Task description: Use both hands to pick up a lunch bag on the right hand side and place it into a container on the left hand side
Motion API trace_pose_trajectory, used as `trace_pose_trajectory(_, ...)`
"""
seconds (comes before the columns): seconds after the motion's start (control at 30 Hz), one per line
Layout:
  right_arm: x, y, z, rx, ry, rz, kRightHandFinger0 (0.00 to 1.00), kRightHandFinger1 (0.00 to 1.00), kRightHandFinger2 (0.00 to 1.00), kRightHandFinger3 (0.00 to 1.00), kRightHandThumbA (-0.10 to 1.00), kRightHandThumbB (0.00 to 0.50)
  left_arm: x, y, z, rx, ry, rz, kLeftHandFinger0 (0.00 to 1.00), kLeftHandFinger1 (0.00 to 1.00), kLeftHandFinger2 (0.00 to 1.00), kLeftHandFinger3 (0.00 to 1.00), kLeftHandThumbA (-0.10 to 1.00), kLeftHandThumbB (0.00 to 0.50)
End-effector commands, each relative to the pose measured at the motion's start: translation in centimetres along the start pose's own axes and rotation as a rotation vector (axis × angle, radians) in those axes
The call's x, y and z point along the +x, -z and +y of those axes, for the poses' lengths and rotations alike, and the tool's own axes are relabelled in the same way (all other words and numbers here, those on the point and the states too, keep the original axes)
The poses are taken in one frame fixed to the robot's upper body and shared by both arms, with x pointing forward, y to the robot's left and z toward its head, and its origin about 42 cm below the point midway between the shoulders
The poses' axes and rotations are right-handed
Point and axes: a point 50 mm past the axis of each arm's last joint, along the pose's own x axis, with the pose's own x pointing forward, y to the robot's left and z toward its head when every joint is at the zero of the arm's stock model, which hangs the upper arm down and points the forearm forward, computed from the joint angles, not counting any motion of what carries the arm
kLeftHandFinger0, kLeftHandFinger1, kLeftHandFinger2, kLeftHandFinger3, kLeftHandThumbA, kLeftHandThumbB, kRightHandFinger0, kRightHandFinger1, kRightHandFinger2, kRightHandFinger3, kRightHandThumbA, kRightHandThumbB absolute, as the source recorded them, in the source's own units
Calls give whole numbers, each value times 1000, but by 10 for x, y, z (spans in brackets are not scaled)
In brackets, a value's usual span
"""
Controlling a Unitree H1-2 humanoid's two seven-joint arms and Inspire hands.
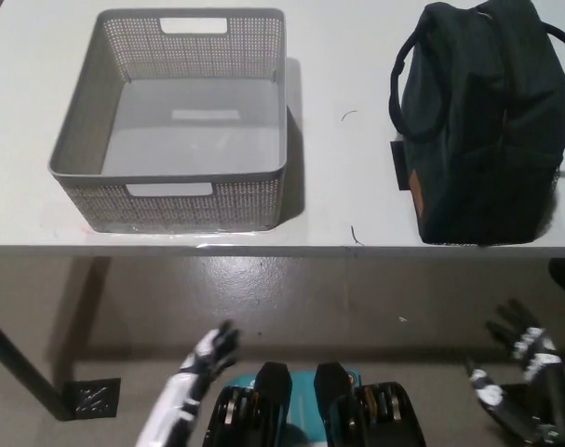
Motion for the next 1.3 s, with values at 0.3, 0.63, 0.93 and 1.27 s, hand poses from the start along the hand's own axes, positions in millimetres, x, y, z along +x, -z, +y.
trace_pose_trajectory(0.3,18,-87,-58,22,79,-262,1000,1000,1000,1000,1000,365,93,-89,-60,95,306,-308,1000,1000,1000,1000,1000,315)
trace_pose_trajectory(0.63,66,-89,-76,28,85,-285,1000,1000,1000,1000,1000,331,191,-155,-65,143,262,-412,1000,1000,1000,1000,1000,364)
trace_pose_trajectory(0.93,138,-78,-91,56,137,-292,1000,1000,1000,1000,1000,288,240,-172,-67,68,195,-372,1000,1000,1000,1000,1000,370)
trace_pose_trajectory(1.27,195,-83,-93,97,123,-283,1000,1000,1000,1000,1000,290,274,-190,-71,34,211,-345,1000,1000,1000,1000,1000,392)
